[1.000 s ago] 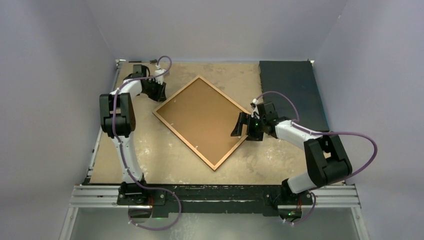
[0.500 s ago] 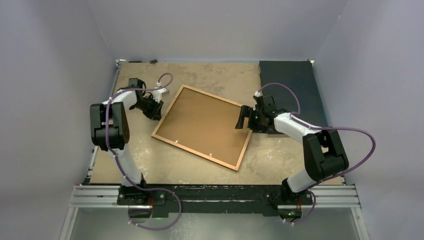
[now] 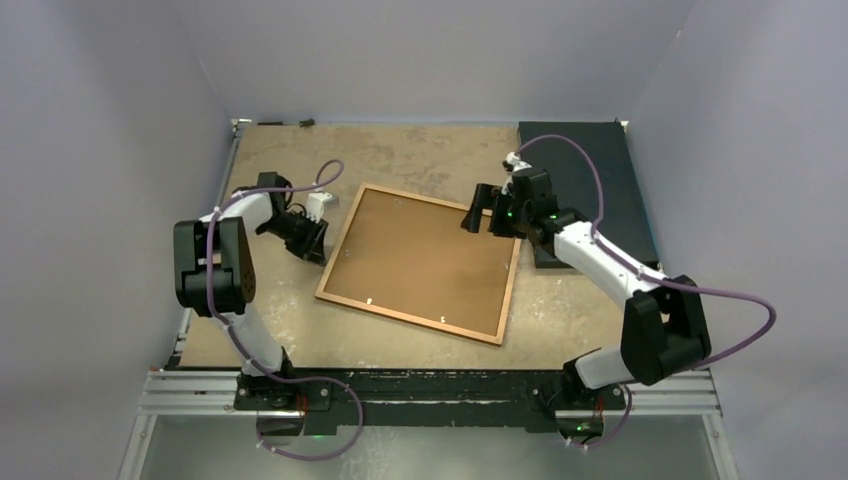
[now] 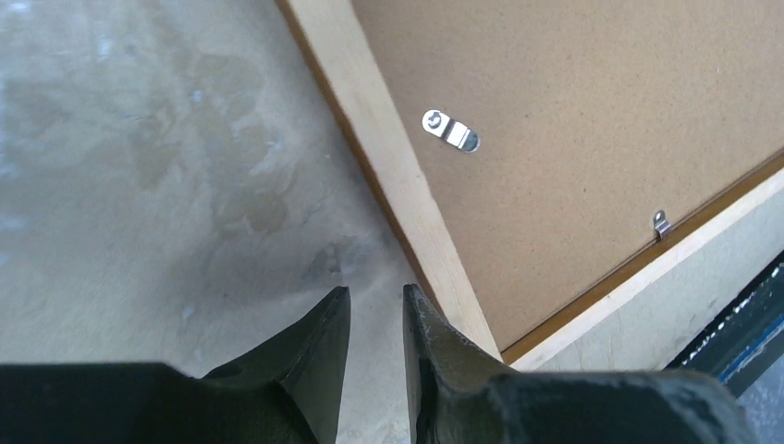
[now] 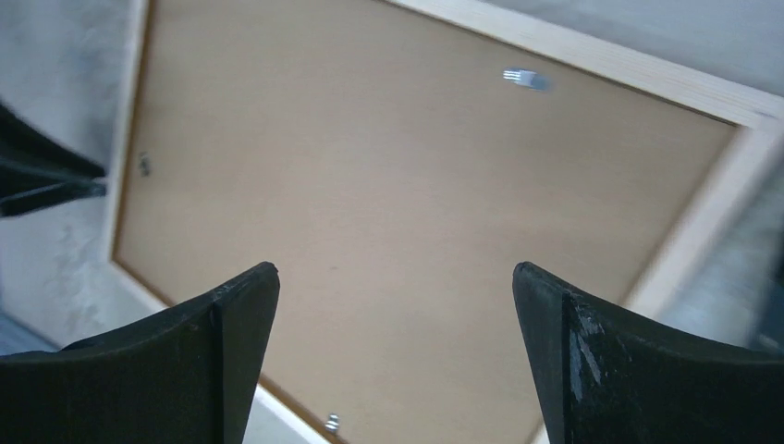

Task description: Put the photo into the frame

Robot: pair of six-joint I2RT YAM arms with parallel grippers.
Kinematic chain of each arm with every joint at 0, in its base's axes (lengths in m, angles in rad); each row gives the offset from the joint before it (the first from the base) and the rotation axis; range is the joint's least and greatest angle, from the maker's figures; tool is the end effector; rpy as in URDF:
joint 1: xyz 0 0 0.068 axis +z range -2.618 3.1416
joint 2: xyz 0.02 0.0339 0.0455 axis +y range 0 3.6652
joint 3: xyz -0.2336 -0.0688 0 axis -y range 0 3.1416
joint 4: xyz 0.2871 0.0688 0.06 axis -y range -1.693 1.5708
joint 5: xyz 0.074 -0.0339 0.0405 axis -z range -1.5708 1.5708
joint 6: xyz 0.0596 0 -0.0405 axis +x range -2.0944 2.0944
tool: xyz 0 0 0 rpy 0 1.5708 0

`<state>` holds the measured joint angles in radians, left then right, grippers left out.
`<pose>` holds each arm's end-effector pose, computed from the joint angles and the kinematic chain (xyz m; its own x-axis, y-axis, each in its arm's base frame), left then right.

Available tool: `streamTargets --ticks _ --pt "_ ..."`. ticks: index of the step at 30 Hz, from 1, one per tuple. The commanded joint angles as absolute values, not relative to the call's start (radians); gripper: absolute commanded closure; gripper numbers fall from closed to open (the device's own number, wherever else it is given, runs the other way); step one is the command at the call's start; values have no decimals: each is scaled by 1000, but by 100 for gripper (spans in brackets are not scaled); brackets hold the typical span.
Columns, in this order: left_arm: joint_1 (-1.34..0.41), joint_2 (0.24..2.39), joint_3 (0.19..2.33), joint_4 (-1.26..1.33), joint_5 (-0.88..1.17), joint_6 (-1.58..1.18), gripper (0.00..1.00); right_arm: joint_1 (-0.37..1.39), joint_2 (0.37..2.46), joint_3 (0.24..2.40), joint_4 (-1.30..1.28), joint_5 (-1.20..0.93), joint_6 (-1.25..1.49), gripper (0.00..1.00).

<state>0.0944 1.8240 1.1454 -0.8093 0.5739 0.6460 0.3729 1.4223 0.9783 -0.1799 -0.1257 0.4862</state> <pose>0.3514 0.0008 0.0825 -0.8129 0.4308 -0.3918 0.5698 0.7275 -0.3822 0.3498 0.1449 0.1976 -0.6942 0.2262 -0.6833 -0.1491 0.8835 0.4440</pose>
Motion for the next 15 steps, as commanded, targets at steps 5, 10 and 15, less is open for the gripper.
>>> streamTargets --ticks 5,10,15 --pt "131 1757 1184 -733 643 502 69 654 1700 1170 188 -371 531 1" --pt "131 1869 1250 -764 757 491 68 751 1862 1277 313 -432 512 1" --pt "130 1940 1253 -756 813 487 68 791 1939 1296 415 -470 533 3"
